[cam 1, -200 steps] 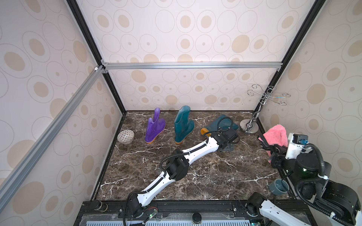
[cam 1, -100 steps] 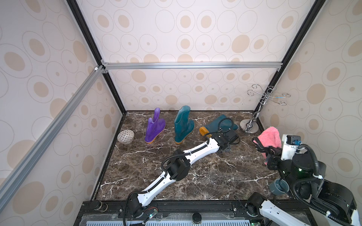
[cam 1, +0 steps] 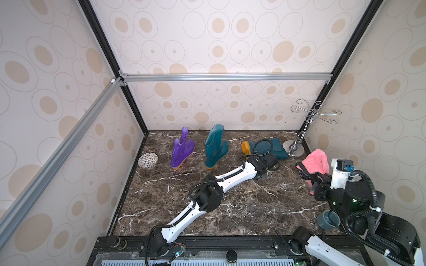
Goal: Wipe the rubber boots with a cloth
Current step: Move the rubber boot to the center of the board.
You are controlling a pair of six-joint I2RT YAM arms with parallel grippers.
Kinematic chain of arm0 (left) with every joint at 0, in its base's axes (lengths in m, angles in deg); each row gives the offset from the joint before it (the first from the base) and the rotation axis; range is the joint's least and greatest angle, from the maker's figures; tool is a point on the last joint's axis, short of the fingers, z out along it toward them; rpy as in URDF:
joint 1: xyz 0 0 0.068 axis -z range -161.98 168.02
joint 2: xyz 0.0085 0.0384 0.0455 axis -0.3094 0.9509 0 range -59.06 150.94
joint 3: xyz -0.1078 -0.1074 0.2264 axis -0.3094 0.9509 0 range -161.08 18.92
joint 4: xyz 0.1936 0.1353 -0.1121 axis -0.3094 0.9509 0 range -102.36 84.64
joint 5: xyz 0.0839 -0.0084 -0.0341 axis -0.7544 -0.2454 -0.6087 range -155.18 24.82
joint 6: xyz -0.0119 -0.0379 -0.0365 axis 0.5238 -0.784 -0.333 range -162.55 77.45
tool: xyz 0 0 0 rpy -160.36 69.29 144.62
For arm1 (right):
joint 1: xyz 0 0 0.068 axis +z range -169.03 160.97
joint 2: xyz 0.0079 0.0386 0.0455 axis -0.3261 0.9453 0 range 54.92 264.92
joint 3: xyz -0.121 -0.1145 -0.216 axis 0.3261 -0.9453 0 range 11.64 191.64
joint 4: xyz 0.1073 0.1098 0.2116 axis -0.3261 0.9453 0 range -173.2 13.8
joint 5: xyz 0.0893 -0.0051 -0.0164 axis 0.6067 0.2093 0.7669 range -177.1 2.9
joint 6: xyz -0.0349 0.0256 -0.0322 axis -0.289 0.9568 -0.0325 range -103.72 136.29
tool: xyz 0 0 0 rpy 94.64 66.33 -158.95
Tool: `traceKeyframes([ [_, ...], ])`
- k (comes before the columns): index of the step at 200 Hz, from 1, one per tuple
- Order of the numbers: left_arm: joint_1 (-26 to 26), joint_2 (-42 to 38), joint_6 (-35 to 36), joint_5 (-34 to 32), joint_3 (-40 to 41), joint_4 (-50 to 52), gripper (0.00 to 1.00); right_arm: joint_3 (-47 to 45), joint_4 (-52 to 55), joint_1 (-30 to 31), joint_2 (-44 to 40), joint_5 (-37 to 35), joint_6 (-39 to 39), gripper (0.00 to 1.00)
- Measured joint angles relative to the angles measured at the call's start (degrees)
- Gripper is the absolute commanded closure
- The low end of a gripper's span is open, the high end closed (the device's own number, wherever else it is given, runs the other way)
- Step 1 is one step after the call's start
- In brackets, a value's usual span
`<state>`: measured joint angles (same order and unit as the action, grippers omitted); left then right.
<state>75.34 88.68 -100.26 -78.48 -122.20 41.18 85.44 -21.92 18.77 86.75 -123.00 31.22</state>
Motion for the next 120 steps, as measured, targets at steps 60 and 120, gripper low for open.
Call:
traceKeyframes([
  [60,-0.55,-0.92,-0.59,-0.13,0.35,3.17,1.00,0.00,-0.02,0.00,0.00,0.42,-0.07,1.00],
  [120,-0.63,-7.50,-1.01,-0.46,9.29,7.80,1.00,0.00,0.44,0.00,0.63,1.73,1.55,1.00],
])
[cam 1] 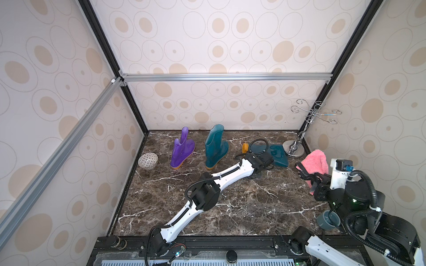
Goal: Wipe the rubber boots with a cloth
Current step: Move the rubber boot to the center of the board, then wipe the dirt off the rubber boot.
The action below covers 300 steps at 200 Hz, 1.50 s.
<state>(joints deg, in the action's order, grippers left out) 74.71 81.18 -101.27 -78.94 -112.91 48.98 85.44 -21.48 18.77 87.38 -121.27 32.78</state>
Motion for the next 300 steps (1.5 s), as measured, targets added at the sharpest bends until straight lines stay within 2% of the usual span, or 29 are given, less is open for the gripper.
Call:
traceKeyframes([
  [26,1.64,-6.47,-0.42,-0.57,10.51,-0.13,1.00,-0.26,0.87,0.00,2.78,2.97,3.13,1.00],
  [50,4.13,-16.39,-0.66,-0.46,27.06,-5.27,1.00,-1.49,0.96,0.00,5.05,5.38,5.70,1.00],
  [86,7.04,-37.51,-0.57,3.80,59.14,-23.96,1.00,-1.77,1.09,0.00,7.48,7.02,8.72,1.00],
  [100,7.39,-44.61,-0.59,5.97,68.78,-30.58,1.00,-1.73,1.05,0.00,8.66,7.50,9.73,1.00],
  [110,7.52,-47.87,-0.59,6.80,72.87,-33.18,1.00,-1.68,0.96,0.00,9.81,7.96,10.47,1.00],
  [151,9.22,-49.46,0.04,6.54,75.84,-37.44,1.00,-4.96,-3.98,0.00,14.82,15.67,14.03,1.00],
  [186,10.19,-51.60,1.03,5.01,80.39,-41.35,1.00,-15.85,-14.78,0.00,19.37,26.99,16.72,1.00],
  [217,10.19,-55.25,2.01,4.79,85.68,-45.46,1.00,-21.84,-26.77,0.00,28.96,33.22,19.39,1.00],
  [255,10.19,-57.16,2.21,4.74,89.18,-49.75,1.00,-22.60,-39.26,-0.72,42.49,35.82,23.15,1.00],
  [278,10.21,-57.18,2.27,4.83,89.22,-50.62,1.00,-25.03,-46.03,-1.05,46.03,34.77,25.77,1.00],
  [300,10.21,-57.18,2.43,4.81,89.22,-51.71,1.00,-25.55,-47.45,-1.75,47.95,32.09,27.74,1.00],
])
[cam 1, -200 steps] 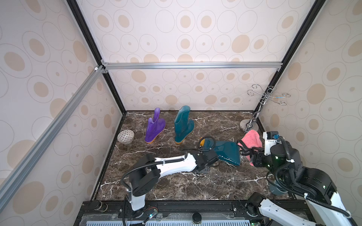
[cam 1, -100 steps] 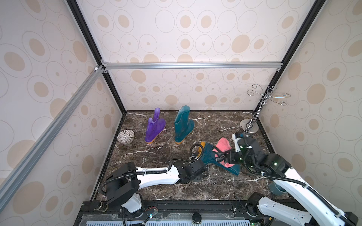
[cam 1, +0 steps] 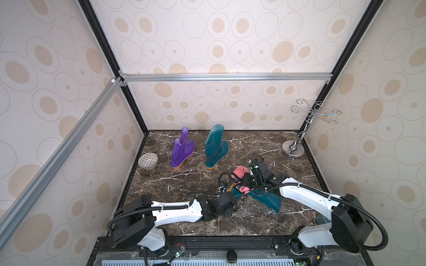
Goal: Wipe the rubber boots with a cloth
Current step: Wipe the dirt off the rubber boot.
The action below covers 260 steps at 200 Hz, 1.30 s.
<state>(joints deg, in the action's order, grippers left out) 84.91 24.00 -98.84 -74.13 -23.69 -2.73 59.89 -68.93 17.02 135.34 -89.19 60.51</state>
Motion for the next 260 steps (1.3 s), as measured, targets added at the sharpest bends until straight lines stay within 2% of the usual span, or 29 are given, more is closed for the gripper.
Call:
traceKeyframes([
  [31,0.00,0.00,0.15,0.09,0.00,-0.07,1.00,-2.27,0.00,-0.68,-1.36,-3.32,1.84,1.00],
  [65,0.02,0.00,0.35,0.20,0.02,-0.20,1.00,-10.27,3.15,-3.54,-6.23,-5.81,4.57,1.00],
  [98,0.00,0.00,0.72,0.35,0.07,-0.17,1.00,-14.71,12.66,-8.35,-13.66,-8.63,5.75,1.00],
  [130,-0.02,0.00,0.96,0.37,0.42,-0.17,1.00,-14.05,22.84,-10.10,-23.61,-12.63,5.42,1.00],
  [153,-0.02,0.00,1.07,0.37,0.55,-0.26,1.00,-12.48,26.99,-11.02,-26.71,-13.55,3.82,1.00],
  [186,-0.04,-0.04,1.07,1.01,0.98,-1.22,1.00,-12.48,26.56,-11.34,-21.57,-9.92,2.84,1.00],
  [219,-0.07,-0.02,1.07,1.79,1.14,-2.01,1.00,-13.09,16.92,-10.36,-14.86,0.98,2.29,1.00],
  [260,-0.15,-0.02,1.05,2.14,1.27,-2.43,1.00,-3.65,8.48,-4.63,-11.10,9.05,1.42,1.00],
])
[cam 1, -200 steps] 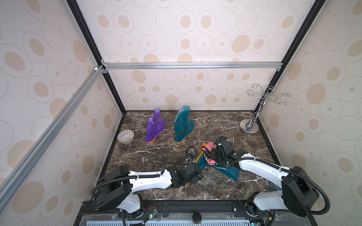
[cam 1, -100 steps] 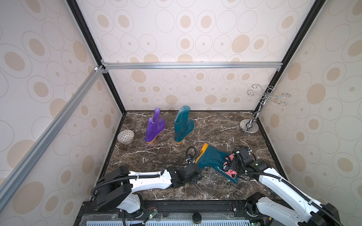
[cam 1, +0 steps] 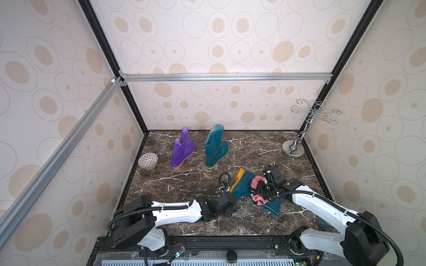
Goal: Wipe the rubber boots with a cloth
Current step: Wipe the dirt off the rubber boot.
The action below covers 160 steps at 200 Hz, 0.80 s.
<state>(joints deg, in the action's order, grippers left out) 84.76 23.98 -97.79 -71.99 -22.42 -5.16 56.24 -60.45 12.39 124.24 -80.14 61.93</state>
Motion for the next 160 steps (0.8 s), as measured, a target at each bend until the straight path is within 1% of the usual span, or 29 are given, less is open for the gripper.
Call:
traceKeyframes([
  [23,0.00,-0.02,-0.02,0.26,0.33,-0.81,1.00,2.62,-5.81,2.84,2.78,3.63,0.87,1.00],
  [46,-0.04,-0.02,-0.22,0.42,0.46,-1.22,1.00,1.25,-9.70,4.26,5.07,4.24,1.79,1.00],
  [61,-0.04,-0.04,-0.39,0.48,0.63,-1.60,1.00,-0.55,-10.16,2.78,5.14,3.45,1.92,1.00],
  [80,-0.09,-0.11,-0.50,0.57,0.74,-2.03,1.00,-2.27,-10.10,-1.55,5.16,3.17,2.12,1.00],
  [98,-0.09,-0.13,-0.50,0.61,0.76,-2.05,1.00,-3.89,-8.48,-5.31,5.07,0.42,2.73,1.00],
  [121,-0.09,-0.13,-0.50,0.63,0.76,-2.05,1.00,-6.32,-3.32,-8.70,3.85,-4.79,3.72,1.00],
  [133,-0.09,-0.13,-0.50,0.63,0.76,-2.05,1.00,-7.67,-0.26,-10.12,1.97,-7.48,4.44,1.00],
  [160,-0.09,-0.13,-0.48,0.66,0.76,-2.03,1.00,-9.88,8.46,-12.46,-5.11,-14.05,5.31,1.00],
])
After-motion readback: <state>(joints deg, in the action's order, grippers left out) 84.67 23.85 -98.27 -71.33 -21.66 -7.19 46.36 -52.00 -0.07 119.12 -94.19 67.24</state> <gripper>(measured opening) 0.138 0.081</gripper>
